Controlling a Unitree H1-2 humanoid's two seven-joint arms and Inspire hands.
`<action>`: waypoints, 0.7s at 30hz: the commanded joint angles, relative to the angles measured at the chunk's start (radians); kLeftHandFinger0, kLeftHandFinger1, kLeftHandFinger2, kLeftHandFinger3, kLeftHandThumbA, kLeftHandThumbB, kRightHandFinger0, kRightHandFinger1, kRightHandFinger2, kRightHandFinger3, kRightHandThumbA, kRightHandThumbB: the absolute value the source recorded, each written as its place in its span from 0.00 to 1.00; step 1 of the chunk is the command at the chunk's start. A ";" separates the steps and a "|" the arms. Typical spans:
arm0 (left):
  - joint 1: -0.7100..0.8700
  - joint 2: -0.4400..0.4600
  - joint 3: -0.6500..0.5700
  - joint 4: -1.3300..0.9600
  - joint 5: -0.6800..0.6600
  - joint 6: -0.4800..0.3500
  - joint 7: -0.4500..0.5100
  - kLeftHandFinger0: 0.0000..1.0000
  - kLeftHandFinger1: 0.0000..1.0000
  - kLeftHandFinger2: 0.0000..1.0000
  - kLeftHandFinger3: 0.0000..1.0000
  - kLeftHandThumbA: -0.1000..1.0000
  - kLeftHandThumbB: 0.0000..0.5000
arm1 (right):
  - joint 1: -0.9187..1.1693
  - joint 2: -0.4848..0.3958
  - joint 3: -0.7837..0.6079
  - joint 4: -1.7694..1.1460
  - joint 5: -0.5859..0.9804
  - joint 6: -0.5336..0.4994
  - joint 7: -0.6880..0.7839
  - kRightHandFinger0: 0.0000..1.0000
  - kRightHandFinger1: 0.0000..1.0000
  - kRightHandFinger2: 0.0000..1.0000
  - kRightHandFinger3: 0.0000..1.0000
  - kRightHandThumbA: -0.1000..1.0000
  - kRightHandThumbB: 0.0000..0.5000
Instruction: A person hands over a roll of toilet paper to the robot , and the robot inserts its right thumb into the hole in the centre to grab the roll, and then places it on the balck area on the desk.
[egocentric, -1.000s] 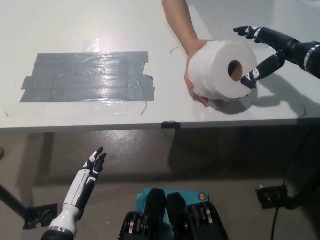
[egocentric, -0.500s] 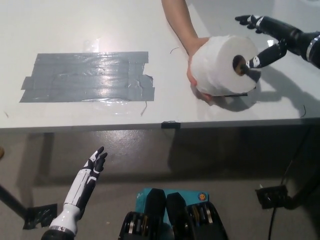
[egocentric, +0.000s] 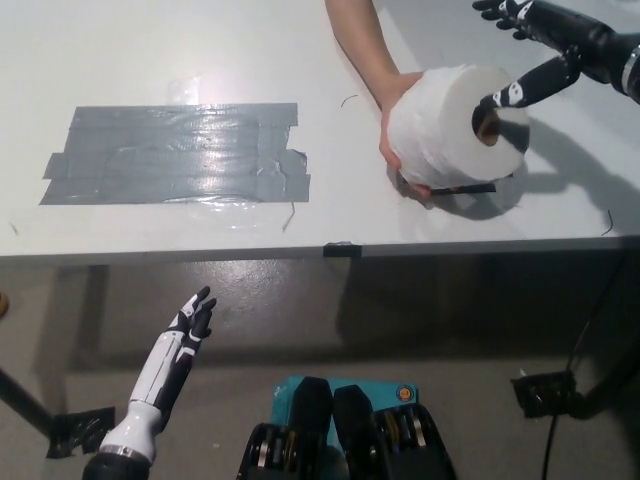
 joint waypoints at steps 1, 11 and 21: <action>-0.017 0.016 -0.005 -0.031 0.007 0.000 -0.006 0.96 1.00 1.00 1.00 1.00 0.04 | -0.077 -0.025 -0.022 -0.009 0.034 -0.013 0.033 1.00 1.00 1.00 1.00 0.87 0.91; -0.022 0.019 -0.006 -0.026 0.006 -0.006 -0.009 0.96 1.00 1.00 1.00 1.00 0.02 | -0.063 -0.019 0.002 -0.017 0.001 0.006 0.025 1.00 1.00 1.00 1.00 0.83 0.92; -0.024 0.021 -0.005 -0.026 0.007 -0.011 -0.007 0.94 1.00 1.00 1.00 1.00 0.01 | -0.056 -0.021 0.013 0.007 -0.005 -0.002 0.030 1.00 1.00 1.00 1.00 0.83 0.94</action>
